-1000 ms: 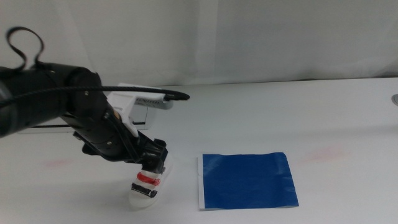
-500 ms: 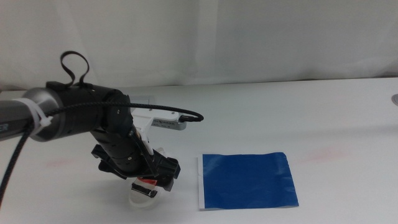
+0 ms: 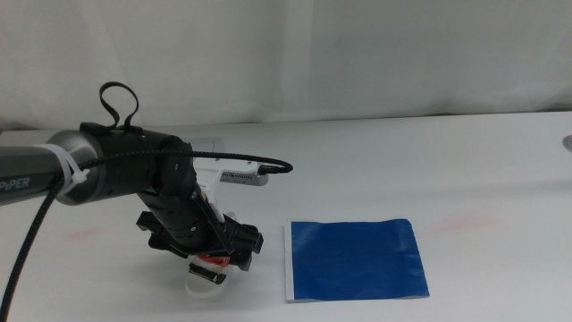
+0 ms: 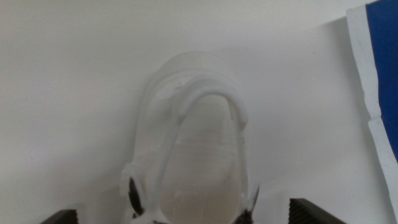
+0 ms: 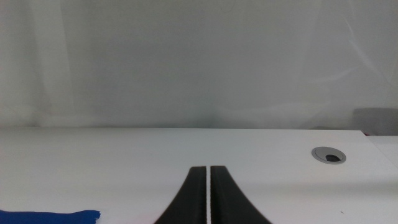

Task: Use one arm to grab the shoe from the table and place it on the mat.

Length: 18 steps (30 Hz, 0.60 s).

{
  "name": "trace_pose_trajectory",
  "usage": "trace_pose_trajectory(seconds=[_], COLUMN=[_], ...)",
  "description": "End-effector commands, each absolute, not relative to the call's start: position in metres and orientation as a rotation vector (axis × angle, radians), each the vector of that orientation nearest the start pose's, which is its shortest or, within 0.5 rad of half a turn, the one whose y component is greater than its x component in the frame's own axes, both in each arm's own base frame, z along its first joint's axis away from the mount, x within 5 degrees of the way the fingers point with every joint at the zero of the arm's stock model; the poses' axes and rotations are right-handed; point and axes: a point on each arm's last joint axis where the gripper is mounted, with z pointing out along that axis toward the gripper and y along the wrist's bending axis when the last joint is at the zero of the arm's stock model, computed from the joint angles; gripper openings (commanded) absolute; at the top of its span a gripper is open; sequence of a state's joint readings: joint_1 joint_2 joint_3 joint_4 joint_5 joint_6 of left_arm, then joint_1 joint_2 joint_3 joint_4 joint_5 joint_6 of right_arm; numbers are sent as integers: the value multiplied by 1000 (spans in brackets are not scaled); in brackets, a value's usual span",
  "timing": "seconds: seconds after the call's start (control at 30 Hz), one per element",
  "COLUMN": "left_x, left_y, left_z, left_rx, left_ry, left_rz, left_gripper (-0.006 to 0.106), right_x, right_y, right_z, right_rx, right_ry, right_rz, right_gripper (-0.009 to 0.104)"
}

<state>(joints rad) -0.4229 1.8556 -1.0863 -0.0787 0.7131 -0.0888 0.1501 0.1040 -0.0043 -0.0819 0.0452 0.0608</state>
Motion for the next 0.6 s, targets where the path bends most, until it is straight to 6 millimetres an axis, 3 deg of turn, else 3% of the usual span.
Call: trace_pose_trajectory(seconds=[0.0,0.3,0.4,0.5,0.53,0.57], left_x=[311,311,311,311,312,312], left_y=[-148,-148,-148,-148,-148,-148], left_z=[153,142,135,134,135,135], left_rx=[388,372,373,373,425,425], left_ry=[2942,2981,2999,3003,2989,2989], left_rz=[-161,-148,-141,-139,-138,-138], left_gripper=[80,70,62,37,-3,-3], right_x=[64,64,64,64,64,64], right_y=[9,9,9,9,9,9], right_z=[192,192,192,192,192,192], right_rx=[-146,-146,-146,-146,-146,-146], right_ry=[1656,1656,1656,1656,1656,1656], right_rz=[83,83,83,83,83,83], right_gripper=[-3,-3,-3,-3,-3,-3])
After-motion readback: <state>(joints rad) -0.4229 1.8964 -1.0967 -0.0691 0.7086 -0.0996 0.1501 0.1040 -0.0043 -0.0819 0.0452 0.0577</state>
